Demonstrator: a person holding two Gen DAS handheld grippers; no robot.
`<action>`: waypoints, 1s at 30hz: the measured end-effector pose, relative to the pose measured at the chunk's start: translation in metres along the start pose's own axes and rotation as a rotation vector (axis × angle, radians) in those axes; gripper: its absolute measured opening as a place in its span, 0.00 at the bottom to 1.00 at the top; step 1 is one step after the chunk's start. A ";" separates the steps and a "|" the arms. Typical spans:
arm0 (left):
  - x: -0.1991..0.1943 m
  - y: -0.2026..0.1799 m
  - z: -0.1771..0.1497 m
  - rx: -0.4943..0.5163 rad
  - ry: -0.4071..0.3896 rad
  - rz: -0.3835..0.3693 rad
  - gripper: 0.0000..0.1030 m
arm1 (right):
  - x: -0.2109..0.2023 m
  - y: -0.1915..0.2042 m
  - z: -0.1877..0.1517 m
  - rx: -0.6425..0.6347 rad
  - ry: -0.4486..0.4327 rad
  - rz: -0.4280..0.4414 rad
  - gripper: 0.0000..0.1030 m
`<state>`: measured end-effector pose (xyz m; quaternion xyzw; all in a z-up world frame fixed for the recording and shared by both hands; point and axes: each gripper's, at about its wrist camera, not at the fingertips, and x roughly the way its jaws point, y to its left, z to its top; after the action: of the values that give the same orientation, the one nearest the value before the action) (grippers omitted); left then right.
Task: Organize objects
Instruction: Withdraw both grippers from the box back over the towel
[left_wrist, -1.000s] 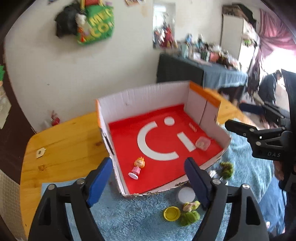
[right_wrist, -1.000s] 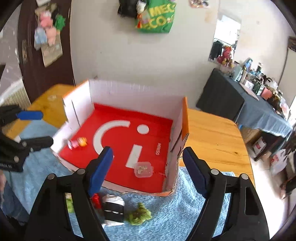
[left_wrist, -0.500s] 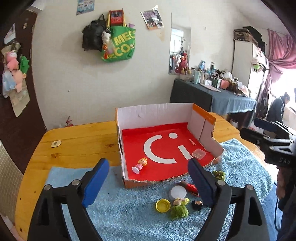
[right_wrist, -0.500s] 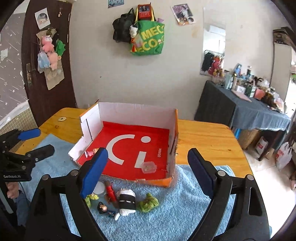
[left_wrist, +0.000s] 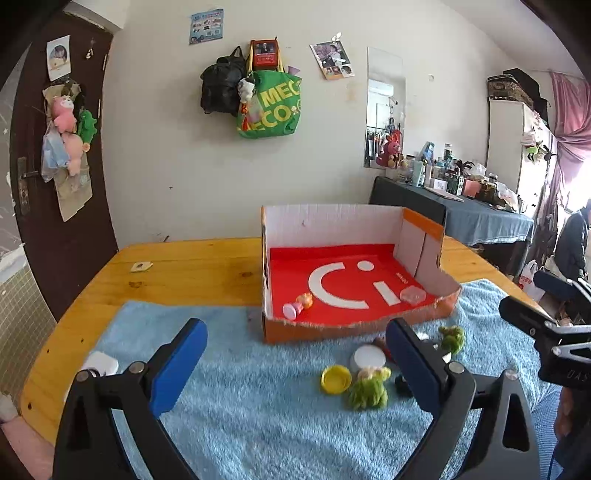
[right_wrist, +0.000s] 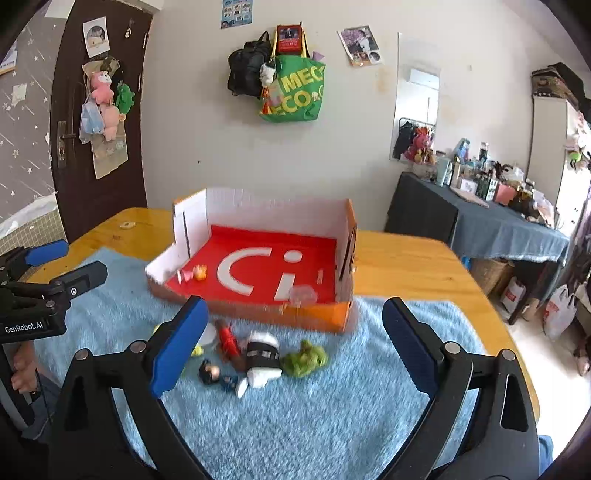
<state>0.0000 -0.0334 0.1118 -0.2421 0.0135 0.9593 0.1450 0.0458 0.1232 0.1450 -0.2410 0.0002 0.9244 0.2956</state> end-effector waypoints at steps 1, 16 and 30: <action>0.000 0.000 -0.005 -0.004 0.004 0.003 0.97 | 0.001 0.000 -0.005 0.006 0.008 0.001 0.94; 0.002 -0.010 -0.070 -0.002 0.040 0.036 0.97 | 0.010 0.009 -0.070 0.087 0.068 -0.015 0.94; 0.006 -0.016 -0.084 0.007 0.078 0.043 0.97 | 0.021 0.014 -0.091 0.106 0.120 -0.010 0.94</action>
<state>0.0384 -0.0251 0.0358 -0.2786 0.0277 0.9519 0.1247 0.0639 0.1105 0.0528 -0.2798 0.0657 0.9055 0.3122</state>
